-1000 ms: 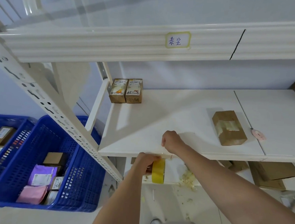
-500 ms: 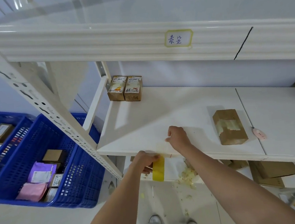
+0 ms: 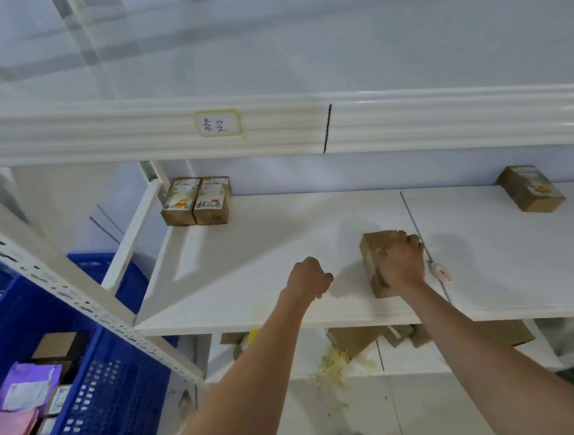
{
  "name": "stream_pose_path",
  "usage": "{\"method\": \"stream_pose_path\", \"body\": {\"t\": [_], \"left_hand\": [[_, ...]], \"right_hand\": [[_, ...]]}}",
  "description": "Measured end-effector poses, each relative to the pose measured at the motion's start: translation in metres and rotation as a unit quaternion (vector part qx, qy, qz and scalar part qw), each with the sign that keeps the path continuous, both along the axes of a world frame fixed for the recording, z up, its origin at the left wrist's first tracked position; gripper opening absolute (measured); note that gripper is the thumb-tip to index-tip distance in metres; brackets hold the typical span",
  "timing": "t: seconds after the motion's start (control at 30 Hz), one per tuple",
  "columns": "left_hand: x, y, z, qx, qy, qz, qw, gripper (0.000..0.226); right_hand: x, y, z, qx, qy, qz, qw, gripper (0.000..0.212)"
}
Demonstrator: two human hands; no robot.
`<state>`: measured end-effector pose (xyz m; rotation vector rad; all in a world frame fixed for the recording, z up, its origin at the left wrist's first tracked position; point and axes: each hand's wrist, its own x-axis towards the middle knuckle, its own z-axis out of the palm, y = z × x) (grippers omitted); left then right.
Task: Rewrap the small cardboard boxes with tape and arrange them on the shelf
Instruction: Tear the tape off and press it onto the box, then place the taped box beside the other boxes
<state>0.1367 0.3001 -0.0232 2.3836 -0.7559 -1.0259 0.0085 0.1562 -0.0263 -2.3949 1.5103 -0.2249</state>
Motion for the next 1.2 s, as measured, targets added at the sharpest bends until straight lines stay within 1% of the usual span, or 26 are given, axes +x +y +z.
{"method": "stream_pose_path", "body": {"t": [0.03, 0.1, 0.17, 0.2, 0.27, 0.3, 0.37, 0.43, 0.47, 0.53, 0.6, 0.7, 0.77, 0.83, 0.93, 1.0, 1.07, 1.1, 1.13, 1.2], "left_hand": [[-0.011, -0.015, -0.003, -0.014, 0.013, 0.008, 1.0, 0.02], [-0.034, -0.04, -0.009, -0.056, 0.096, 0.058, 0.992, 0.037], [-0.051, -0.06, -0.013, -0.085, 0.176, 0.109, 0.975, 0.053], [-0.058, -0.07, -0.014, -0.086, 0.192, 0.12, 0.97, 0.054], [-0.068, -0.088, -0.019, -0.09, 0.221, 0.152, 0.959, 0.046], [-0.072, -0.095, -0.021, -0.095, 0.239, 0.175, 0.95, 0.039], [-0.077, -0.104, -0.021, -0.105, 0.236, 0.211, 0.943, 0.025], [-0.077, -0.106, -0.021, -0.126, 0.223, 0.232, 0.939, 0.018], [-0.077, -0.106, -0.021, -0.14, 0.225, 0.24, 0.934, 0.016], [-0.078, -0.102, -0.019, -0.178, 0.239, 0.262, 0.918, 0.013], [-0.077, -0.097, -0.016, -0.212, 0.24, 0.296, 0.9, 0.015], [-0.071, -0.09, -0.013, -0.241, 0.235, 0.337, 0.879, 0.022], [-0.069, -0.084, -0.008, -0.256, 0.249, 0.343, 0.869, 0.02], [-0.068, -0.078, -0.004, -0.271, 0.281, 0.342, 0.854, 0.012], [-0.066, -0.066, 0.001, -0.285, 0.354, 0.348, 0.82, 0.02], [-0.064, -0.06, 0.005, -0.289, 0.408, 0.359, 0.788, 0.028], [-0.063, -0.056, 0.007, -0.3, 0.454, 0.368, 0.754, 0.031], [-0.061, -0.053, 0.008, -0.31, 0.469, 0.363, 0.743, 0.032], [-0.059, -0.051, 0.008, -0.322, 0.477, 0.352, 0.739, 0.035], [-0.056, -0.047, 0.011, -0.338, 0.477, 0.326, 0.743, 0.046]], "right_hand": [[-0.008, -0.008, 0.001, 0.041, 0.008, -0.02, 0.999, 0.049], [-0.019, -0.023, 0.001, 0.114, 0.024, -0.052, 0.992, 0.049], [-0.027, -0.034, -0.001, 0.171, 0.043, -0.051, 0.983, 0.044], [-0.03, -0.039, -0.002, 0.196, 0.042, -0.044, 0.979, 0.041], [-0.035, -0.046, -0.004, 0.241, 0.01, -0.037, 0.97, 0.037], [-0.038, -0.048, -0.005, 0.258, -0.015, -0.036, 0.965, 0.036], [-0.043, -0.053, -0.007, 0.279, -0.067, -0.042, 0.957, 0.034], [-0.05, -0.052, -0.005, 0.319, -0.124, -0.058, 0.938, 0.036], [-0.053, -0.054, -0.003, 0.332, -0.148, -0.063, 0.93, 0.039], [-0.059, -0.058, 0.0, 0.335, -0.168, -0.059, 0.925, 0.038], [-0.06, -0.061, 0.002, 0.343, -0.189, -0.055, 0.919, 0.036], [-0.061, -0.064, -0.007, 0.361, -0.227, -0.044, 0.904, 0.041], [-0.061, -0.064, -0.009, 0.371, -0.249, -0.044, 0.894, 0.042], [-0.061, -0.063, -0.01, 0.397, -0.28, -0.054, 0.872, 0.045], [-0.062, -0.058, -0.006, 0.429, -0.329, -0.069, 0.838, 0.046], [-0.061, -0.054, 0.002, 0.435, -0.345, -0.069, 0.829, 0.044], [-0.059, -0.048, 0.014, 0.439, -0.359, -0.06, 0.822, 0.041], [-0.057, -0.045, 0.018, 0.442, -0.366, -0.058, 0.817, 0.04], [-0.055, -0.042, 0.021, 0.447, -0.374, -0.055, 0.811, 0.038], [-0.05, -0.038, 0.026, 0.454, -0.387, -0.054, 0.801, 0.036]]}}
